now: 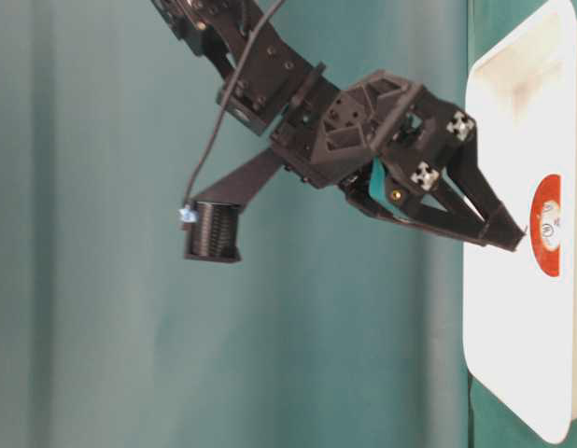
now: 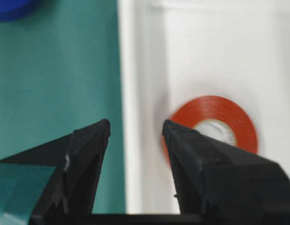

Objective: Put the tape alternately from left to right into the white case.

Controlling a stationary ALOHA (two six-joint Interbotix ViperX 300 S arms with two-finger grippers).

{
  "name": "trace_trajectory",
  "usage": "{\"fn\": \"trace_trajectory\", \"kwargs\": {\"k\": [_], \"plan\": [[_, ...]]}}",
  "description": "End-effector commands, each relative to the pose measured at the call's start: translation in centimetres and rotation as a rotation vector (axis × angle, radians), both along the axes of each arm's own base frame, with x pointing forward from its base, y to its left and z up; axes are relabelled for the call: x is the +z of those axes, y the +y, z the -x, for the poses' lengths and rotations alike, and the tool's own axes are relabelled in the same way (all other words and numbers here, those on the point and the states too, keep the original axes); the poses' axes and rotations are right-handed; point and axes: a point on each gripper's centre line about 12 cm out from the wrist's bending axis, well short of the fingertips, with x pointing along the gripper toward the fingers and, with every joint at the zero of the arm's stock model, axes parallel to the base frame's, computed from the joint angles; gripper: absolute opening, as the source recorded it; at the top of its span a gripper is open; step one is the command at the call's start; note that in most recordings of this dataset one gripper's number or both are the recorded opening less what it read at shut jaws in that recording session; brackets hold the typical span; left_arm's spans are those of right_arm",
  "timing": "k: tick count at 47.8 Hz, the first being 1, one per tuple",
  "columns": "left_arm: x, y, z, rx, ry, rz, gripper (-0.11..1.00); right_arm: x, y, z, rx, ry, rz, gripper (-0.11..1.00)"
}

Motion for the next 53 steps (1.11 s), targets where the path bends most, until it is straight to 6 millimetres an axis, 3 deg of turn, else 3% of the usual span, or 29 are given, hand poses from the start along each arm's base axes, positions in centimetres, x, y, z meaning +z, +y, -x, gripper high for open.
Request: {"fn": "trace_trajectory", "kwargs": {"k": [1, 15, 25, 43, 53], "plan": [[0.6, 0.0, -0.2, 0.003, -0.024, 0.004, 0.74, 1.8, 1.0, -0.1, 0.027, -0.046, 0.005, 0.59], [0.4, 0.0, -0.2, 0.003, -0.020, 0.004, 0.74, 2.5, 4.8, 0.5, 0.116, -0.060, 0.003, 0.59], [0.1, 0.0, 0.0, 0.014, -0.011, 0.014, 0.74, 2.0, 6.6, 1.5, 0.157, -0.043, -0.005, 0.59], [0.0, 0.0, -0.1, 0.020, -0.014, 0.021, 0.74, 1.1, 7.3, 2.2, 0.176, -0.018, -0.003, 0.59], [0.2, -0.9, -0.2, 0.001, -0.018, 0.041, 0.74, 1.0, 7.2, 2.3, 0.176, -0.015, -0.003, 0.59]]}}
